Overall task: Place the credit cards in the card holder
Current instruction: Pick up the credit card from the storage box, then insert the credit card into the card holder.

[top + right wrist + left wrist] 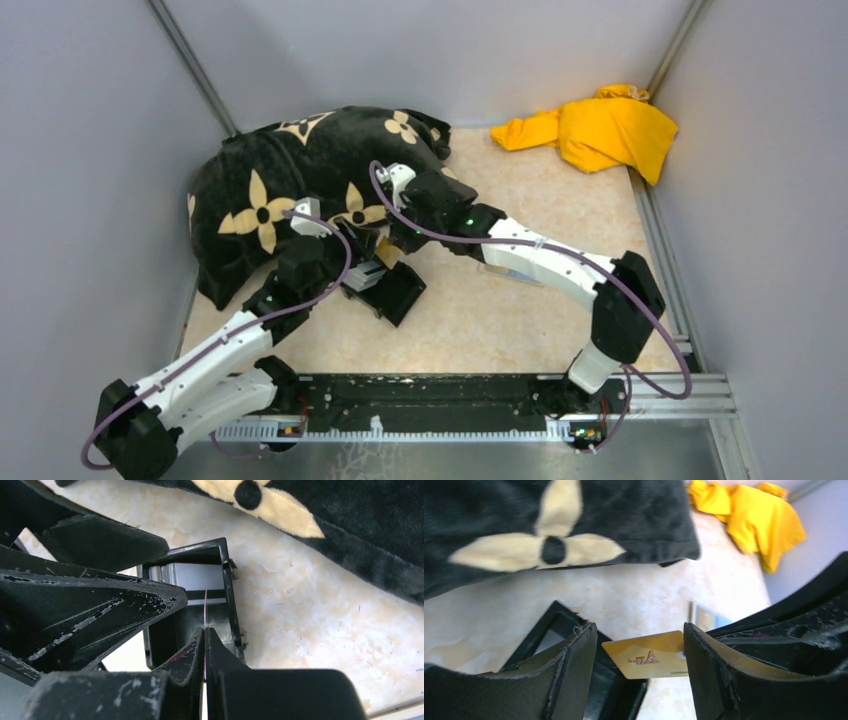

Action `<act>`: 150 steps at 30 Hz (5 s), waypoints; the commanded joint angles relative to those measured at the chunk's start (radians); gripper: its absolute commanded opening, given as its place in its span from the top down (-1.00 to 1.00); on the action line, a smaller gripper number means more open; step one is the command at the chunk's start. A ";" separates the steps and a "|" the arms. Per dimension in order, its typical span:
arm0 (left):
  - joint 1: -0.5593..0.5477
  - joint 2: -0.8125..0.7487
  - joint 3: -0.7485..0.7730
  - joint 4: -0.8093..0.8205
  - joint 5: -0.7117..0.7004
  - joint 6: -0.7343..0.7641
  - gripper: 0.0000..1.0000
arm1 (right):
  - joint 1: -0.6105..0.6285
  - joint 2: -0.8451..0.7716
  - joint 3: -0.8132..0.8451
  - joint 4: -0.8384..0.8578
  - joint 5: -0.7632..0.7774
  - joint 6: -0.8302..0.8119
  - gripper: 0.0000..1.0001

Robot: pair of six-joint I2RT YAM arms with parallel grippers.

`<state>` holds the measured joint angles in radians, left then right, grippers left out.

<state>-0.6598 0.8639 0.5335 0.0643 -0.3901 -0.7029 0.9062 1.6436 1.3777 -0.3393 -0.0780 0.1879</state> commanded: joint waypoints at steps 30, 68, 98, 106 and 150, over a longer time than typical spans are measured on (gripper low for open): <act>0.058 0.197 -0.090 0.519 0.963 0.201 -0.09 | -0.193 -0.465 -0.363 0.007 -0.357 0.131 1.00; 0.097 0.481 0.020 0.607 1.310 0.164 0.64 | -0.329 -0.356 -0.418 0.114 -0.600 0.153 1.00; -0.044 1.022 0.480 0.516 0.872 -0.033 1.00 | -0.352 -0.519 -0.530 -0.021 0.375 0.260 1.00; -0.086 1.180 0.649 0.506 0.915 -0.042 1.00 | -0.418 -0.476 -0.611 -0.021 0.384 0.343 1.00; -0.123 1.438 0.882 0.539 0.935 -0.112 1.00 | -0.836 -0.306 -0.687 0.043 0.276 0.361 1.00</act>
<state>-0.7792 2.2799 1.3895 0.5777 0.5423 -0.8196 0.0975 1.3701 0.6933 -0.3042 0.1757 0.5465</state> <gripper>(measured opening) 0.006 0.005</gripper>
